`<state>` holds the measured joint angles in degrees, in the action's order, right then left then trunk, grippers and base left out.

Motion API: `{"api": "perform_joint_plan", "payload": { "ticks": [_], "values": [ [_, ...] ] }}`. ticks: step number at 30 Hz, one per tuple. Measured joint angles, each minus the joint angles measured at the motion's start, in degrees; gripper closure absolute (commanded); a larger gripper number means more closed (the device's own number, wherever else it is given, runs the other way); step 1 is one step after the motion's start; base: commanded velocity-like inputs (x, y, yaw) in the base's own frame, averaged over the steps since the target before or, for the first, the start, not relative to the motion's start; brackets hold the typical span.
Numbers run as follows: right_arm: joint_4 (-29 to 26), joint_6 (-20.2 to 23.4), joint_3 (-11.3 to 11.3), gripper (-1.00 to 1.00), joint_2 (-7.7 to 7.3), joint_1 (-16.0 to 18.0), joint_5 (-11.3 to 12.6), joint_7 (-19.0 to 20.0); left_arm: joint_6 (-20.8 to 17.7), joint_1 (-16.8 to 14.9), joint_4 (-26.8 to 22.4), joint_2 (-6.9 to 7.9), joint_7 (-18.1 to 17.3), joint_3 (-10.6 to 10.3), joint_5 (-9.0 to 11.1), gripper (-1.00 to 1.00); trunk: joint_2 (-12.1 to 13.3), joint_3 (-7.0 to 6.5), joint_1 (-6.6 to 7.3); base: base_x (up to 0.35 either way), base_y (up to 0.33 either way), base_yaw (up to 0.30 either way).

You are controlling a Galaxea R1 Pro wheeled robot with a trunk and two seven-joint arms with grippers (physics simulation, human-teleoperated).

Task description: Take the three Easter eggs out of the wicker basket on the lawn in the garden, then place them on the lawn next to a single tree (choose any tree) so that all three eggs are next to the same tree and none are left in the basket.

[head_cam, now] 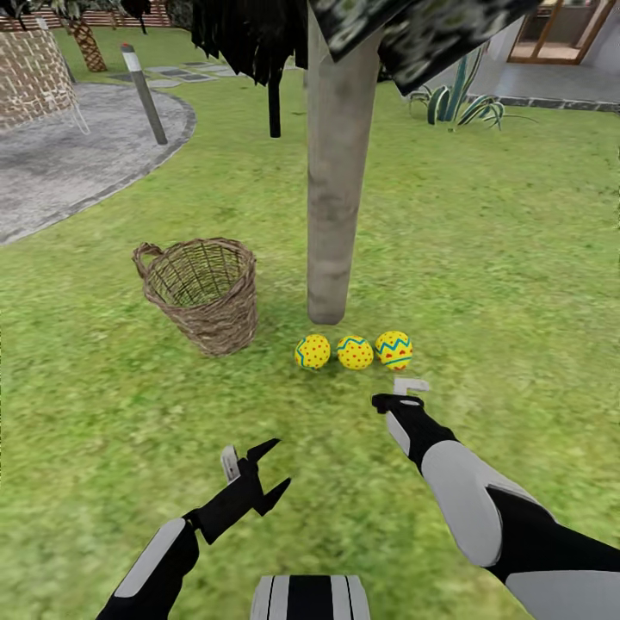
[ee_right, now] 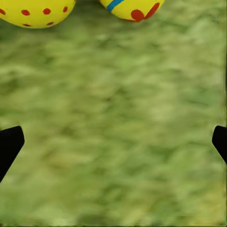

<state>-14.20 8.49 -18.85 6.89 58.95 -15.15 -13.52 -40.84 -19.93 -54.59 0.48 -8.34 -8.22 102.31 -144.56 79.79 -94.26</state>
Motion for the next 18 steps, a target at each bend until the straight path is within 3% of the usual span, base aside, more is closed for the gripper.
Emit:
{"api": "perform_joint_plan", "payload": {
  "ticks": [2,8,11,15,18],
  "values": [
    [0.0,4.5,0.0,-1.00,-1.16,-1.9,0.0,0.2,-0.1,0.0,-0.1,1.04,0.0,-0.1,0.0,-1.00,0.0,-0.44,0.06,-0.012,0.003,0.000],
    [0.0,6.5,0.1,-1.00,-2.49,-5.9,-0.5,0.3,0.2,-0.1,-0.6,2.50,0.1,0.0,-0.1,-1.00,0.1,-1.77,0.21,-0.001,0.000,0.000],
    [1.1,7.8,0.2,-1.00,-4.15,-6.4,-0.8,0.4,0.5,-0.2,-0.8,5.04,3.5,0.0,0.0,-1.00,0.1,-2.44,0.29,0.000,0.000,0.000],
    [4.0,10.1,0.4,-1.00,-5.67,-6.6,-1.0,0.5,0.4,-0.1,-0.8,8.35,11.2,0.0,-0.7,-1.00,0.2,-3.33,0.39,0.000,0.000,0.000],
    [4.7,10.2,0.4,-1.00,-6.99,-6.7,-1.1,1.1,0.4,-0.1,-0.3,10.99,12.7,-0.3,-1.2,-1.00,0.2,-3.99,0.47,0.000,0.000,0.000]
  ]
}}
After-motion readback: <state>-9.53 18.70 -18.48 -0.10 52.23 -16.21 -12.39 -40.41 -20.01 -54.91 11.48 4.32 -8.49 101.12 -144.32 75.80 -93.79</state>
